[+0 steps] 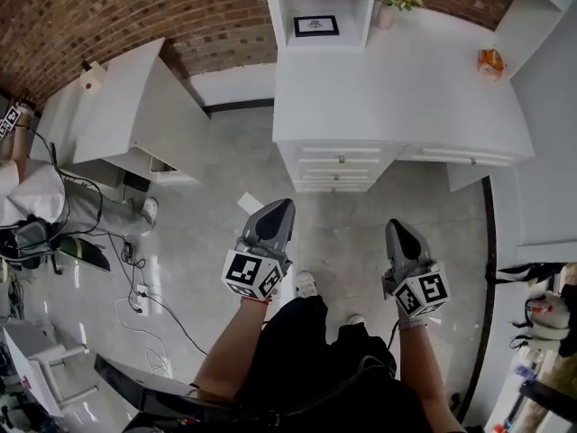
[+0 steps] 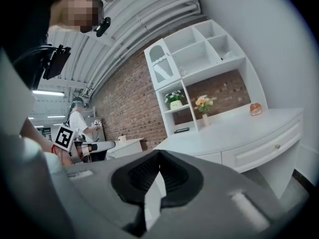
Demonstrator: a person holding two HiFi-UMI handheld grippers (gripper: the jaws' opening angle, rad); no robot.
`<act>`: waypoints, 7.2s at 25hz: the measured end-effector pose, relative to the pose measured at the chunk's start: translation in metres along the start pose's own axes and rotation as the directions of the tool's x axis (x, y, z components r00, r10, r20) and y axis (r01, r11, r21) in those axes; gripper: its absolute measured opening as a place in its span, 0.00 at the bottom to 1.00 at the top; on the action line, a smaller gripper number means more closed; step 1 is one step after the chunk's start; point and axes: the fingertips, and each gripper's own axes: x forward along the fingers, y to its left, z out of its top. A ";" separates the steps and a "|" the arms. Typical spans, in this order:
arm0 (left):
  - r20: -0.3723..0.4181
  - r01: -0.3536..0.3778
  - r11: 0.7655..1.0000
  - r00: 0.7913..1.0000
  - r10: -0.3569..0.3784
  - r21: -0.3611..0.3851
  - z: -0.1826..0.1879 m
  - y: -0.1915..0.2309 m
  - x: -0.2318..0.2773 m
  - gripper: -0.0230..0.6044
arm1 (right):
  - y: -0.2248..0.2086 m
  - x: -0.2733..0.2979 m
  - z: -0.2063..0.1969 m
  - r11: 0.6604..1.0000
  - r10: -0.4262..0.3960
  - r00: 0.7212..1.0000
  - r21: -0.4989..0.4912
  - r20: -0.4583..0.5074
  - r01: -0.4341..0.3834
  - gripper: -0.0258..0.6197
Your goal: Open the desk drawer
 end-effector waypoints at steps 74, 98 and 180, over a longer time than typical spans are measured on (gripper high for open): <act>-0.101 0.126 0.992 0.987 -0.127 -0.020 -0.227 0.087 0.216 0.04 | -0.101 0.266 -0.195 0.988 -0.154 0.988 -0.012 -0.031 0.154 0.16; -0.098 0.137 0.989 0.985 -0.142 -0.050 -0.236 0.082 0.242 0.04 | -0.104 0.273 -0.197 0.979 -0.192 0.981 0.060 -0.020 0.193 0.16; -0.161 0.268 0.963 0.950 -0.267 -0.018 -0.260 -0.004 0.125 0.03 | -0.041 0.143 -0.234 0.976 -0.183 0.980 0.105 -0.073 0.190 0.15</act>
